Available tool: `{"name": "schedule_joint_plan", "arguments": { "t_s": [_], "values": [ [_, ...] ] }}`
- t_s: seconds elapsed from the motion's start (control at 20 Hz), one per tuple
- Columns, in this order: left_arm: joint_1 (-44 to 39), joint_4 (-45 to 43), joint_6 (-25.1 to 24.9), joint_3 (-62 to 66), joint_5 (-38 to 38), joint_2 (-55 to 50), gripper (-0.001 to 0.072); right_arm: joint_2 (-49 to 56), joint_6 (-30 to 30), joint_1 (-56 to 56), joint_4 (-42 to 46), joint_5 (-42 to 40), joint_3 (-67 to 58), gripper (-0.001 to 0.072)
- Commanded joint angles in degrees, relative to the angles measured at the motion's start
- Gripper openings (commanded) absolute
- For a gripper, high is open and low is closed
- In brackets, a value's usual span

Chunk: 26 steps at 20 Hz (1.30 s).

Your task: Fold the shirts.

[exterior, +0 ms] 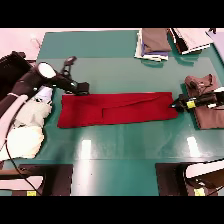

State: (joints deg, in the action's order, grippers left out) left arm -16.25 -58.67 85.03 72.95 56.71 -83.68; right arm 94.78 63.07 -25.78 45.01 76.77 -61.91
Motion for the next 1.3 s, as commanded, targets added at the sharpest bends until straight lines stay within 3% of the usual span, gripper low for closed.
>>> {"name": "schedule_joint_plan", "arguments": {
  "t_s": [0.0,0.2,0.5,0.9,1.05,1.25],
  "values": [
    [-5.97,2.34,0.68,1.7,-4.2,-4.9,0.0025,-0.46,-3.19,3.52,-3.19,-0.66,-2.01,0.0019],
    [-10.51,4.76,0.66,8.31,-6.34,-12.24,0.0024,-8.41,-1.97,6.16,-3.45,4.28,-9.84,0.0018],
    [-14.29,5.42,1.97,14.75,-7.1,-20.31,0.0024,-19.21,5.57,16.15,-3.41,4.31,-22.51,0.0018],
    [-15.78,8.7,2.01,16.39,-10.21,-22.95,0.0024,-20.13,11.13,31.69,-3.48,1.46,-31.3,0.0019],
    [-12.22,7.52,1.99,18.73,-4.83,-21.35,0.0024,-20.13,12.37,37.22,-3.45,-1.9,-31.26,0.0019],
    [-0.31,2.91,1.95,22.47,1.4,-12.11,0.0024,-18.47,12.33,48.81,-4.7,-10.75,-31.26,0.0019]
  ]
}}
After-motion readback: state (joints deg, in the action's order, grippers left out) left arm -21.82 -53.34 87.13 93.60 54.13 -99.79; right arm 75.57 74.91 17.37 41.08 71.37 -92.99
